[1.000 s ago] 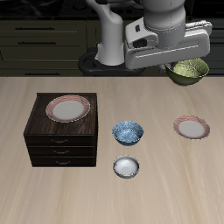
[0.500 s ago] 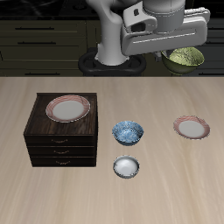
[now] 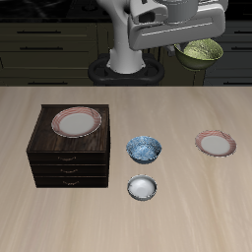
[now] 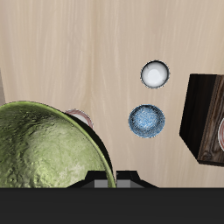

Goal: Place the green bowl onto the plate that is on top of the cabinet

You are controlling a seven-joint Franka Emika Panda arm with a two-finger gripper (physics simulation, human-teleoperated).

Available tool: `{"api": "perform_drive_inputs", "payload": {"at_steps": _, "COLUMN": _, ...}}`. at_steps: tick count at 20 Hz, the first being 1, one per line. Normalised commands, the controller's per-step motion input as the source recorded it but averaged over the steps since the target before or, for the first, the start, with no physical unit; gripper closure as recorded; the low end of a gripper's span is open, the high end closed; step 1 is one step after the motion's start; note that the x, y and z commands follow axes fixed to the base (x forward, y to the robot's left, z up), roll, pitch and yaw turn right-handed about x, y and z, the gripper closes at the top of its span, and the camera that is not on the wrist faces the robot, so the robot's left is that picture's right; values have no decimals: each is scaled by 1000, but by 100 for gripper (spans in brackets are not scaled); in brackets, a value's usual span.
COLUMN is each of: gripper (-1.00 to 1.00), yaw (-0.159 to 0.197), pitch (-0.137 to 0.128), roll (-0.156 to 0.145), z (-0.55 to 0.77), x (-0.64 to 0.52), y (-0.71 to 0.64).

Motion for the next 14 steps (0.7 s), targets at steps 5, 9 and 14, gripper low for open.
{"api": "perform_drive_inputs", "payload": {"at_steps": 5, "gripper": 100, "yaw": 7, "pitch": -18, "roll": -25, "z": 139, "x": -122, "y": -406}}
{"api": "perform_drive_inputs", "payload": {"at_steps": 9, "gripper": 100, "yaw": -17, "pitch": -32, "roll": -105, "z": 213, "x": -10, "y": -656}}
{"api": "perform_drive_inputs", "payload": {"at_steps": 14, "gripper": 100, "yaw": 5, "pitch": -30, "roll": -71, "z": 96, "x": 8, "y": -536}}
